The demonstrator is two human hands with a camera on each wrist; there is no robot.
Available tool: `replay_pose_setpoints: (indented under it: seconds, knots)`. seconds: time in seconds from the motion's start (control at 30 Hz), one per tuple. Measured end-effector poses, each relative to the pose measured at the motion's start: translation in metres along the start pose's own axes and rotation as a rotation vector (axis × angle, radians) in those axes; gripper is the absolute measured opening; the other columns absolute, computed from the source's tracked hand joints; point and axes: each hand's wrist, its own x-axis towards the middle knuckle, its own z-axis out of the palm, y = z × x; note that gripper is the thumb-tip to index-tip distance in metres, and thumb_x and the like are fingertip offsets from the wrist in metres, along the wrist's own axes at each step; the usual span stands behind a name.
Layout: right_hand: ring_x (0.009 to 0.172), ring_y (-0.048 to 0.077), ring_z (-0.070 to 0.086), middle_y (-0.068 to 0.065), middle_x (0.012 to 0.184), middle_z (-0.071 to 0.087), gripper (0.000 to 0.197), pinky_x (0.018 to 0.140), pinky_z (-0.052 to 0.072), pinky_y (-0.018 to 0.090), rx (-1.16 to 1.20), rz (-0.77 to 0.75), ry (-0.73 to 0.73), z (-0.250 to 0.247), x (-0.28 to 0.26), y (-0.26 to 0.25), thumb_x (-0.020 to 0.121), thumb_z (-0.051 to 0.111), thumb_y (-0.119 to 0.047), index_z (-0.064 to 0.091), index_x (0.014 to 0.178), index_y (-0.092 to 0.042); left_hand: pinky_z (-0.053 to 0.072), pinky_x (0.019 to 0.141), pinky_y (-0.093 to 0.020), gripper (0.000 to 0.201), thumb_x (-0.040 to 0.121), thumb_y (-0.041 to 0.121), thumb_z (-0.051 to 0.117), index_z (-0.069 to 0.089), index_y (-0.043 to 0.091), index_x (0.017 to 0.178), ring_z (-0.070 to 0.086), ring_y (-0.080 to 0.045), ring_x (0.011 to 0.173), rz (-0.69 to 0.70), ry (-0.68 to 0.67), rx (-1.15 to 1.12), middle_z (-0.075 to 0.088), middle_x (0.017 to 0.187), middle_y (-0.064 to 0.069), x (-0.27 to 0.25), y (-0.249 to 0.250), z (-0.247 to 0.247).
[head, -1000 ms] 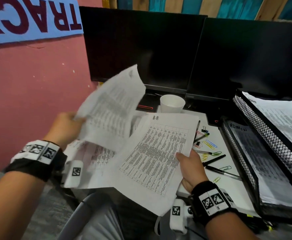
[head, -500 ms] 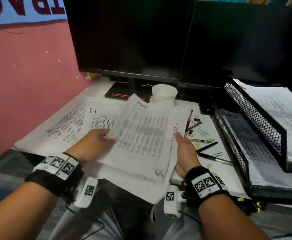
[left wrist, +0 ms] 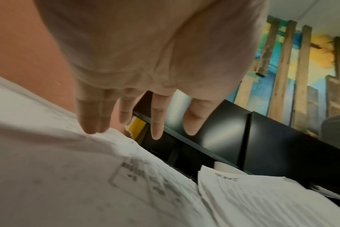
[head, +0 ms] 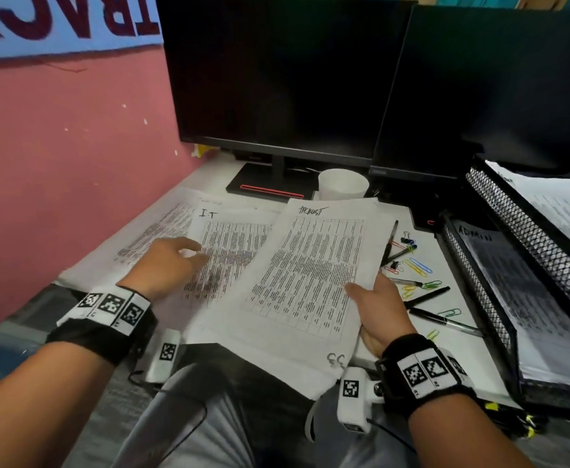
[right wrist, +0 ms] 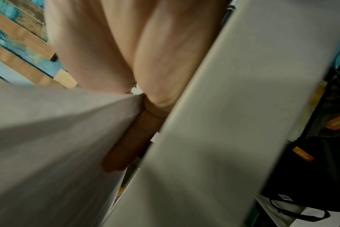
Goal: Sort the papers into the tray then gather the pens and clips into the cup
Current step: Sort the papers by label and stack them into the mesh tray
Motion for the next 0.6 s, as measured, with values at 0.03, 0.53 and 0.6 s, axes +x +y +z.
replay_pose_setpoints:
  seconds: [0.03,0.53,0.6]
  knots:
    - [0.112,0.030,0.073,0.007,0.123,0.076,0.035,0.101,0.058,0.054,-0.003,-0.004,-0.001,0.000,0.000,0.000,0.103,0.055,0.006,0.067,0.128,-0.016,0.060,0.081,-0.043,0.036,0.095,0.035,0.075,0.068,0.027,0.130,0.066,-0.038,0.127,-0.027,0.000,0.009,0.058,0.152,-0.012,0.003,-0.004,-0.003]
    - [0.111,0.032,0.073,0.007,0.122,0.076,0.035,0.102,0.057,0.054,-0.054,-0.004,0.018,0.007,-0.011,-0.009,0.102,0.054,0.005,0.069,0.124,-0.019,0.052,0.096,-0.038,0.023,0.085,0.021,0.087,0.074,0.035,0.098,0.061,-0.020,0.097,0.034,-0.190,0.047,0.063,0.108,0.000,0.019,0.001,0.017]
    - [0.109,0.032,0.074,0.005,0.119,0.077,0.035,0.101,0.058,0.058,-0.091,-0.007,0.029,0.009,-0.012,-0.008,0.101,0.055,0.001,0.071,0.110,-0.029,0.050,0.083,-0.033,0.025,0.087,0.024,0.084,0.071,0.033,0.107,0.059,-0.020,0.096,0.046,-0.120,0.092,0.061,0.111,-0.001,0.019,0.003,0.017]
